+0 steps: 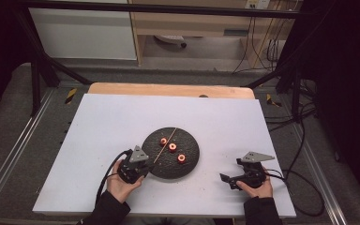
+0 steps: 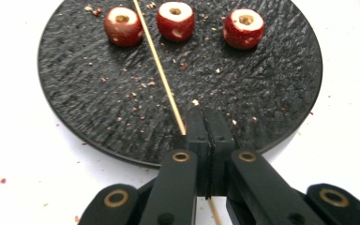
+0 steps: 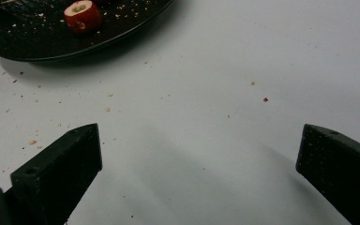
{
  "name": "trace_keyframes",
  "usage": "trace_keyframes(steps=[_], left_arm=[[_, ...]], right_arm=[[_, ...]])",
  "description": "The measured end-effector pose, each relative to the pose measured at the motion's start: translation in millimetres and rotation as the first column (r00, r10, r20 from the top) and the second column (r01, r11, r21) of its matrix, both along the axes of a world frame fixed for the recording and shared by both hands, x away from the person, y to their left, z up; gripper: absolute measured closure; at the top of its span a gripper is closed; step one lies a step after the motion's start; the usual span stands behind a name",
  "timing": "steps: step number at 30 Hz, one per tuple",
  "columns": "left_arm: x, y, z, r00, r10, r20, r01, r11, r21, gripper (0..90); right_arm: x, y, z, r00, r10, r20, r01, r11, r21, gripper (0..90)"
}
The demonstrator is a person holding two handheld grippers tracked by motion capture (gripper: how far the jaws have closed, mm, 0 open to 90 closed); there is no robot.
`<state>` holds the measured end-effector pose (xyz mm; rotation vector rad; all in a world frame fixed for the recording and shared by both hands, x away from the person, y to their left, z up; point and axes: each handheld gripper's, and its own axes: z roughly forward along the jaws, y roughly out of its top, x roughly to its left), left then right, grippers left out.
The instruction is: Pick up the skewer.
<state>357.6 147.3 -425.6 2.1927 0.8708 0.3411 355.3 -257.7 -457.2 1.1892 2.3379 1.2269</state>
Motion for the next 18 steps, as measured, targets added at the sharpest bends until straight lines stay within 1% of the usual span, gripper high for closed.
trace_keyframes(steps=[1, 3, 4, 6, 7, 8, 9, 10, 11, 13, 14, 15, 16, 18], left_arm=[[-0.1, 0.8, 1.9, 1.0000, 0.004, 0.003, -0.004, 1.0000, -0.004, 89.5], [0.3, 1.7, 7.3, 0.9999, 0.010, 0.004, -0.010, 0.9999, 0.005, 84.7], [1.1, 1.8, 10.1, 0.9999, 0.015, 0.004, -0.015, 0.9998, 0.009, 78.0], [3.8, 1.8, 15.0, 0.9995, 0.031, 0.003, -0.031, 0.9995, 0.001, 68.7], [6.3, 1.0, 16.7, 0.9993, 0.036, -0.007, -0.035, 0.9993, 0.013, 62.5], [9.0, -0.5, 17.6, 0.9990, 0.040, -0.019, -0.039, 0.9988, 0.030, 62.5], [11.2, -2.3, 17.9, 0.9988, 0.046, -0.020, -0.045, 0.9980, 0.045, 58.0], [13.4, -4.2, 18.0, 0.9986, 0.049, -0.021, -0.047, 0.9970, 0.061, 55.4], [15.8, -6.4, 17.7, 0.9983, 0.049, -0.031, -0.046, 0.9961, 0.075, 52.5], [21.4, -11.3, 16.8, 0.9971, 0.047, -0.061, -0.040, 0.9942, 0.100, 46.2], [24.4, -13.4, 16.7, 0.9957, 0.043, -0.082, -0.034, 0.9935, 0.108, 43.2], [27.2, -15.5, 16.3, 0.9941, 0.041, -0.100, -0.030, 0.9934, 0.111, 41.7], [29.8, -17.6, 16.2, 0.9932, 0.041, -0.109, -0.028, 0.9924, 0.120, 41.3], [33.0, -22.6, 16.3, 0.9936, 0.049, -0.102, -0.034, 0.9893, 0.142, 41.9]], right_arm=[[0.0, 0.0, 0.0, 1.0000, 0.000, 0.000, 0.000, 1.000, 0.000, 1.4], [0.1, -0.2, 0.1, 1.0000, -0.001, 0.002, 0.001, 1.000, 0.000, 1.4], [0.2, -0.2, 0.2, 1.0000, -0.001, 0.003, 0.001, 1.000, 0.001, 1.4], [0.1, -0.1, 0.1, 1.0000, 0.000, 0.001, 0.000, 1.000, 0.001, 1.4], [0.2, 0.0, 0.0, 1.0000, 0.000, 0.001, 0.000, 1.000, 0.000, 1.4], [0.2, 0.0, 0.0, 1.0000, 0.000, 0.001, 0.000, 1.000, 0.000, 1.4], [0.2, 0.1, -0.1, 1.0000, 0.000, 0.000, 0.000, 1.000, 0.001, 1.4], [0.2, 0.1, -0.1, 1.0000, 0.000, -0.001, 0.000, 1.000, 0.001, 1.4], [0.2, 0.0, 0.0, 1.0000, 0.000, 0.000, 0.000, 1.000, 0.002, 1.4], [0.3, -0.4, 0.2, 1.0000, 0.000, 0.003, 0.000, 1.000, 0.001, 1.4], [0.3, -0.3, 0.3, 1.0000, -0.002, 0.001, 0.002, 1.000, 0.003, 1.4], [0.4, -0.3, 0.3, 1.0000, 0.000, 0.001, 0.000, 1.000, 0.003, 1.4], [0.4, -0.1, 0.0, 1.0000, 0.001, 0.001, -0.001, 1.000, 0.002, 1.4], [0.3, 0.0, 0.0, 1.0000, 0.001, -0.001, -0.001, 1.000, 0.002, 1.4]])
